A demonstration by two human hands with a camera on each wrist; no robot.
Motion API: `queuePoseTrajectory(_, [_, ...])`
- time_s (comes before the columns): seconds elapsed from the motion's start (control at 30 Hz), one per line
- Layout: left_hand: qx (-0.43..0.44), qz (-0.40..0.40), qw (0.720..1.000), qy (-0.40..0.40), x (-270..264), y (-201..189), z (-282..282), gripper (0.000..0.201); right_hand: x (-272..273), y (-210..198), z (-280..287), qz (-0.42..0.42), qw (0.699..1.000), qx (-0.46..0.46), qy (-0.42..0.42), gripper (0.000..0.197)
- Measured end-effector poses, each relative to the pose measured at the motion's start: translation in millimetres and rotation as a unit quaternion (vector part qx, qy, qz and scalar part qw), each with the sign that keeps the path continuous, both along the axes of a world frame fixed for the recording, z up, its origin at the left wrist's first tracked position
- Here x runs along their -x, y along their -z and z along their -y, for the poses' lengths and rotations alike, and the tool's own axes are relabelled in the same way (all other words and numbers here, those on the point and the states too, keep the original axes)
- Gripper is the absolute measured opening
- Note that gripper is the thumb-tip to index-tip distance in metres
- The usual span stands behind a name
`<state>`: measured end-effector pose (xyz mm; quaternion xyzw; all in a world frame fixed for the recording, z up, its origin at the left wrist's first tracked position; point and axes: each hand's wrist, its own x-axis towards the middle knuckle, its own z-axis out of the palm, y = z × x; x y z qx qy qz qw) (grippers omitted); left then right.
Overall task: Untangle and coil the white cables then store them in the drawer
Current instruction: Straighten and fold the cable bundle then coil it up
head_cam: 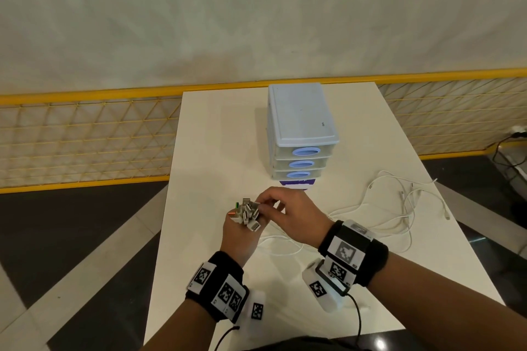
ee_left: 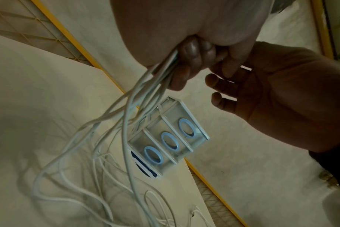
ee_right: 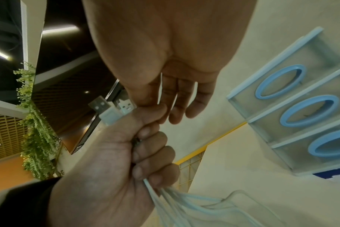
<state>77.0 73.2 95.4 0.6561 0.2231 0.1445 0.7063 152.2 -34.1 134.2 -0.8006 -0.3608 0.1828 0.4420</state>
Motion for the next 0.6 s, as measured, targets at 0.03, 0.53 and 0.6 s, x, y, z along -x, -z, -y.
queuePoseTrajectory(0.03, [-0.001, -0.002, 1.0, -0.003, -0.6, -1.5, 0.9, 0.017, 1.1, -0.4, -0.1, 0.001, 1.0, -0.004, 0.002, 0.011])
queuePoseTrajectory(0.53, [-0.03, 0.009, 0.999, 0.017, 2.7, 2.7, -1.2, 0.035, 7.1, -12.0, 8.1, -0.025, 0.999, -0.035, -0.002, 0.017])
queuePoseTrajectory(0.6, [-0.037, 0.004, 0.999, 0.026, 2.0, 3.2, -0.5, 0.022, 5.0, -17.0, 7.1, -0.049, 0.998, -0.045, 0.012, 0.018])
